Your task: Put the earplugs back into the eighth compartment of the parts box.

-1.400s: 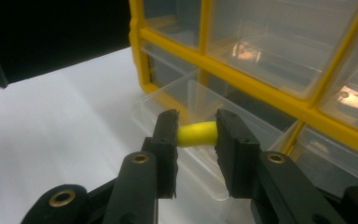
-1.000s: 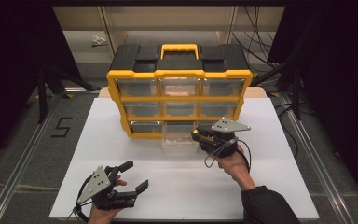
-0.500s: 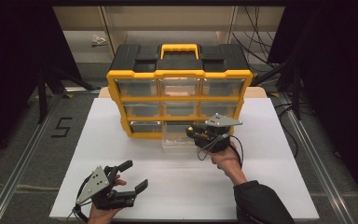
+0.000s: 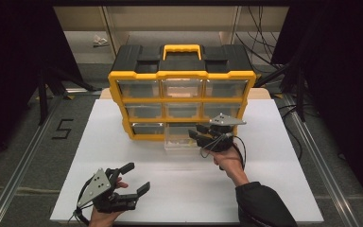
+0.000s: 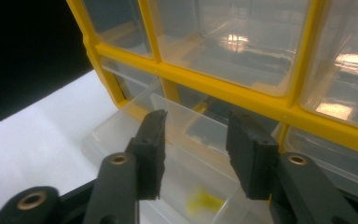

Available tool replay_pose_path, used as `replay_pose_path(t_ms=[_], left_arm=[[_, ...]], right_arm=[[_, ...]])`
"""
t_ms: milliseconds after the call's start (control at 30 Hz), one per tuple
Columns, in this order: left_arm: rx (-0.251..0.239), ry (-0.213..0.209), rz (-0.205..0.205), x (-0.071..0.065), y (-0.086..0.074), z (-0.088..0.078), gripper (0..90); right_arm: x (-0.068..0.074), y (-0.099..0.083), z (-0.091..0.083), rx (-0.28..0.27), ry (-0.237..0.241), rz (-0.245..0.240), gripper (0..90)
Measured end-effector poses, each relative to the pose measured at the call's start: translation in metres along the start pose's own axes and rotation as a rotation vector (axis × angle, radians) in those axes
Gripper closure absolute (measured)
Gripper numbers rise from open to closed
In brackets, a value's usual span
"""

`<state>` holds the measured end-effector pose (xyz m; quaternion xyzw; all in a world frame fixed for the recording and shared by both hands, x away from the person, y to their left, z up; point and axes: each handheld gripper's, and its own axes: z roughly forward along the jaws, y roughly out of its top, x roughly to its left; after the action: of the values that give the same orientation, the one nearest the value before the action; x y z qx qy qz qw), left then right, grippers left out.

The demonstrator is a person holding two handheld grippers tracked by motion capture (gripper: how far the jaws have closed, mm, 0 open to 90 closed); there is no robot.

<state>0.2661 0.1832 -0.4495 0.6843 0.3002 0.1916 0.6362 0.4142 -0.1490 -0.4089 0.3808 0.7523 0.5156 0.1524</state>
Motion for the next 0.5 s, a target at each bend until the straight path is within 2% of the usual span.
replay_pose_path(t_ms=[267,400,500], left_arm=[[0.001,0.0,0.002,0.0,0.0,-0.001,16.5],[0.0,0.0,0.001,0.0,0.0,-0.001,16.5],[0.002,-0.001,0.001,0.0,0.0,-0.001,16.4]], right_arm=[[-0.001,0.001,-0.005,-0.005,0.02,0.022,48.7],[0.004,0.003,-0.011,-0.021,0.025,0.015,42.8],[0.008,0.004,-0.014,-0.035,0.034,0.01,41.9]])
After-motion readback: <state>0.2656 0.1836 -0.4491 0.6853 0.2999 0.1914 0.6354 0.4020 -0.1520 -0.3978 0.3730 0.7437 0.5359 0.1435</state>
